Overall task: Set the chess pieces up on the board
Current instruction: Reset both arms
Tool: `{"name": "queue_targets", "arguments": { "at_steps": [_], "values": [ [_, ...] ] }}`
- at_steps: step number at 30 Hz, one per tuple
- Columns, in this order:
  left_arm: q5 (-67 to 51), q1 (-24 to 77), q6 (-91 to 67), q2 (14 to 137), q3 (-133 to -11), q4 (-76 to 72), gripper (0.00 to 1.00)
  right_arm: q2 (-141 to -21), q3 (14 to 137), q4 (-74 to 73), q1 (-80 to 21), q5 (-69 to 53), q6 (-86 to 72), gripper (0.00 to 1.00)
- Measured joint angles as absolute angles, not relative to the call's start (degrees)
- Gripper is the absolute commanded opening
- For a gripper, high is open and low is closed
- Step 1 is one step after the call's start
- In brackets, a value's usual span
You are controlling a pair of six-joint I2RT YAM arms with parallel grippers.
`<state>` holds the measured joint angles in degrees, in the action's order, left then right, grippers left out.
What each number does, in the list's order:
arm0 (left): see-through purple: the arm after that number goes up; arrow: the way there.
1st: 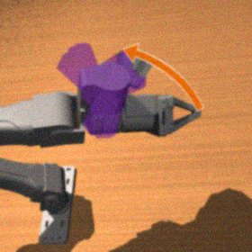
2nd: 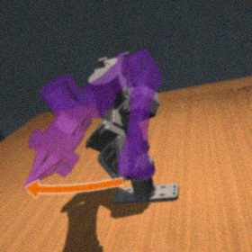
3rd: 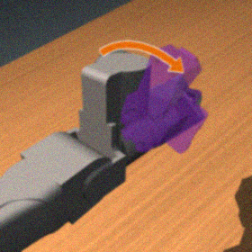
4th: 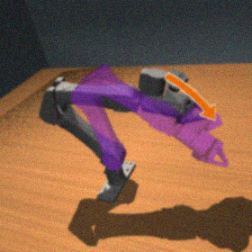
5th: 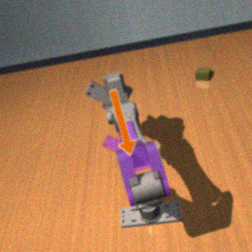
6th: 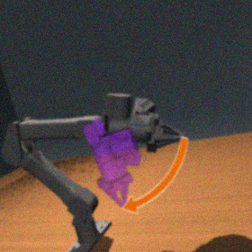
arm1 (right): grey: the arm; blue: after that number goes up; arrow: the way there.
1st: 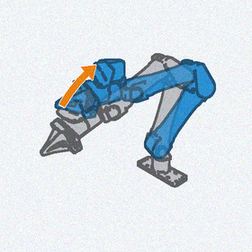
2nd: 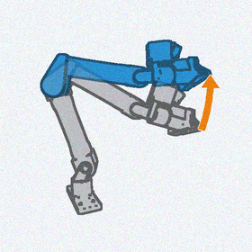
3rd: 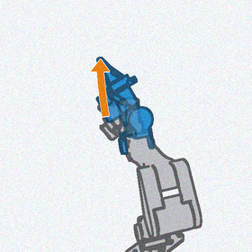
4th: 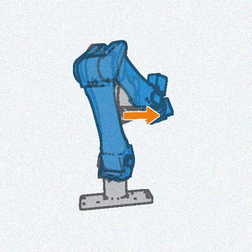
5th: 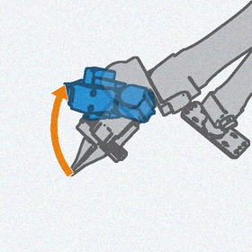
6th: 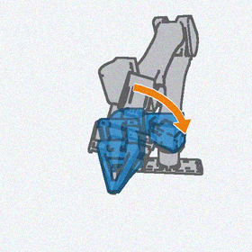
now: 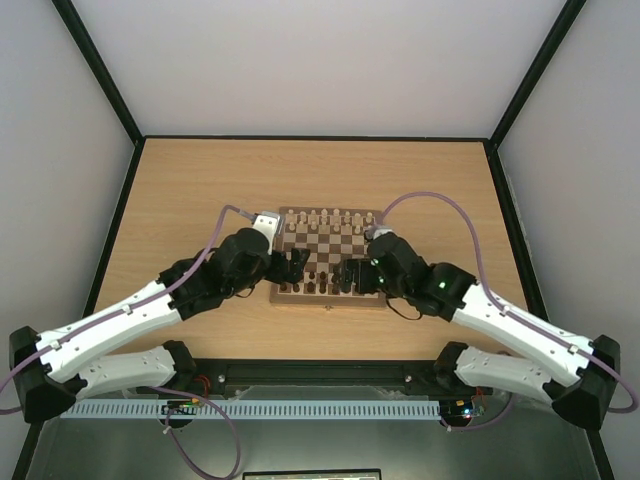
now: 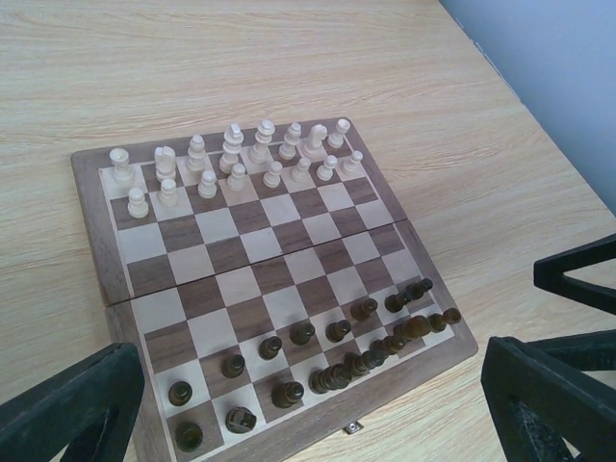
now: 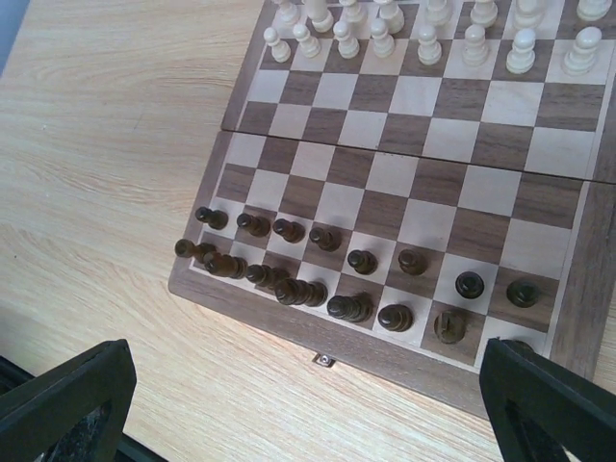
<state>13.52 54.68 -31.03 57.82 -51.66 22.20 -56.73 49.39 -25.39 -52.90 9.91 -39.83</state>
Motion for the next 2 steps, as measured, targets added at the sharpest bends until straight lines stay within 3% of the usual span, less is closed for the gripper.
{"name": "queue_targets", "arguments": {
  "at_steps": [2],
  "values": [
    [13.54, 54.68, -31.03, 57.82, -51.66, 22.2, 0.99, -55.75, 48.86, -25.3, -52.9, 9.96, -39.59, 0.99]
  ]
}}
